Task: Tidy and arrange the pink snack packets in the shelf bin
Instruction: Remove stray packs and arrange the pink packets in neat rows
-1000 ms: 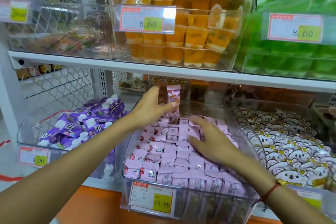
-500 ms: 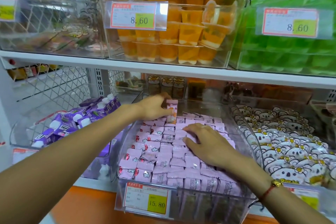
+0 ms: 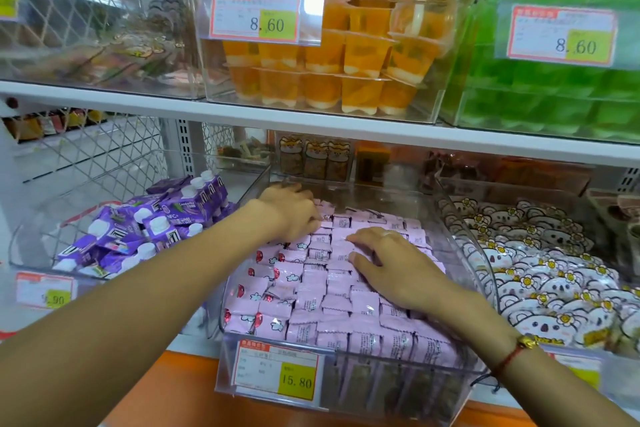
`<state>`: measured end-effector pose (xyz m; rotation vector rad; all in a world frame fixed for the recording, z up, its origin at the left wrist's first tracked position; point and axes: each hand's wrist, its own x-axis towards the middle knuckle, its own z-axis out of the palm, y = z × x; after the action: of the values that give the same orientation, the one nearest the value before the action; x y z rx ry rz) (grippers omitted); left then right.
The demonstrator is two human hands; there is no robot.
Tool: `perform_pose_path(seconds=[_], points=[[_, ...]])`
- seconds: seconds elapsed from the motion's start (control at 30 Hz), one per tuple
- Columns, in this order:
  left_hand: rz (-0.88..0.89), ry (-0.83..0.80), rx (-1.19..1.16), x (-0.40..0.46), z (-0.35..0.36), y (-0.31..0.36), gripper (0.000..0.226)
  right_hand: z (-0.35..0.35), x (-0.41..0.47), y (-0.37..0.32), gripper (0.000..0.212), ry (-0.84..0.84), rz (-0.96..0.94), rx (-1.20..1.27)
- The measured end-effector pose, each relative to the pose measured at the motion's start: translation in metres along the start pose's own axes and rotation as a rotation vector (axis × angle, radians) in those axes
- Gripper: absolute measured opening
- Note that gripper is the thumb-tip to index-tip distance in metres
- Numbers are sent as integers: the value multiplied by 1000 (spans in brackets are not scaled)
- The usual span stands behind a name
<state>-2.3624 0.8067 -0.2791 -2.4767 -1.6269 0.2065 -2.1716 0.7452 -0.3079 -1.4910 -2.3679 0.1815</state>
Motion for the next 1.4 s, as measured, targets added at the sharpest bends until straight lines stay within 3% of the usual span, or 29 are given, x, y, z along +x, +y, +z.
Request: perform_pose_path(seconds=[0.13, 0.33, 0.5, 0.7, 0.87, 1.1, 1.27, 1.4], points=[[-4, 273, -247, -8, -2, 0, 27, -7, 5, -6, 35, 191, -52, 9], [72, 14, -377, -12, -6, 0, 31, 1, 9, -7, 47, -136, -11, -29], [8, 141, -293, -6, 3, 8, 24, -6, 10, -5, 47, -173, 17, 0], [8, 182, -373, -12, 3, 8, 15, -2, 8, -6, 49, -189, 11, -22], [-57, 373, -428, -17, -1, 10, 18, -1, 11, -5, 48, -195, 17, -13], [-268, 665, -1053, -34, -19, 14, 18, -2, 13, -7, 47, -178, 29, 6], [-391, 890, -1453, -71, -16, 28, 13, -12, 0, -16, 44, 184, 15, 301], [-412, 902, -1744, -89, -17, 37, 16, -19, -12, -41, 51, 233, -141, 576]])
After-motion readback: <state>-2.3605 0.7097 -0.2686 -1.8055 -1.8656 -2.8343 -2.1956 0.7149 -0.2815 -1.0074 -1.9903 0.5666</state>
